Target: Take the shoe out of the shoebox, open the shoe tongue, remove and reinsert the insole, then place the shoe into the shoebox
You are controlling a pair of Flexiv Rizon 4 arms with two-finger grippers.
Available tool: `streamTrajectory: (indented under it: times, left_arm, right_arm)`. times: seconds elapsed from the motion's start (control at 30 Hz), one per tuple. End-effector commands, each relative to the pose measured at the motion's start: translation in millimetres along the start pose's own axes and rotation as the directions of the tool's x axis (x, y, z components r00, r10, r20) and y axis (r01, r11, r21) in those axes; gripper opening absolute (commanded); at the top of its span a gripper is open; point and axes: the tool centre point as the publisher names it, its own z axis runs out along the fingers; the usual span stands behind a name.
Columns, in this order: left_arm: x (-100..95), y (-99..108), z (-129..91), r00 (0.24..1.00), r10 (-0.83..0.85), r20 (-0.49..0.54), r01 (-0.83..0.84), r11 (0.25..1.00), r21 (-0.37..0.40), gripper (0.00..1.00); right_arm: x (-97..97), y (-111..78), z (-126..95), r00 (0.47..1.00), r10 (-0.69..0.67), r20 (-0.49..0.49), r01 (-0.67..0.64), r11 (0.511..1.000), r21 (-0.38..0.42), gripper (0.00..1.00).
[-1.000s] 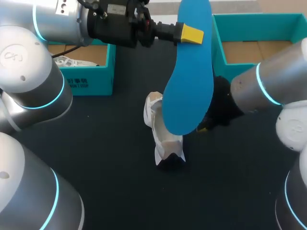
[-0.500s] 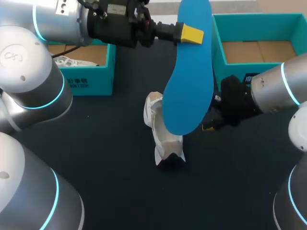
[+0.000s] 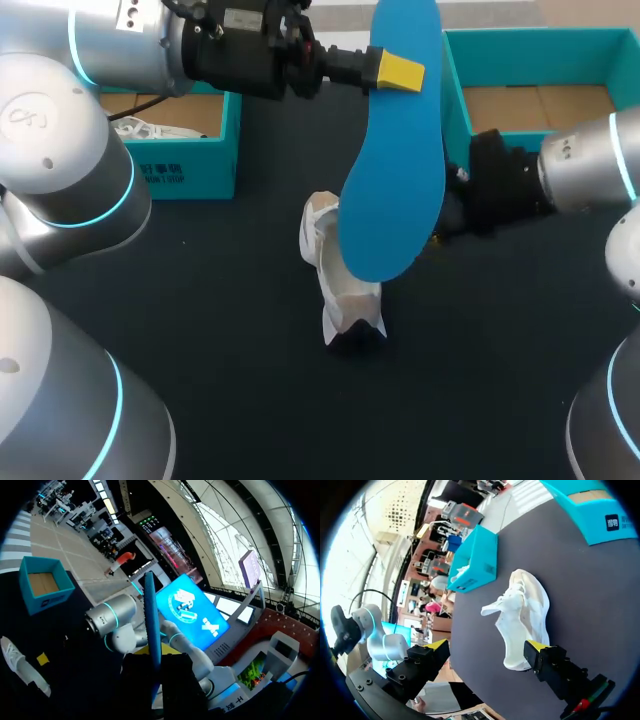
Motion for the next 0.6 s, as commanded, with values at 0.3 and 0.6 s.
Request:
streamTrajectory:
  times: [0.3, 0.6]
  left_arm:
    - [-0.3, 1.1, 0.4, 1.0, -0.001, 0.001, 0.001, 1.0, 0.001, 0.0]
    - [-0.3, 1.1, 0.4, 1.0, -0.001, 0.001, 0.001, 1.0, 0.001, 0.0]
  right_arm:
    - [26.9, 5.5, -32.1, 0.959, 0.007, -0.282, 0.008, 0.999, 0.052, 1.0]
    - [42.0, 7.9, -41.4, 0.93, 0.041, -0.364, -0.009, 0.996, 0.09, 1.0]
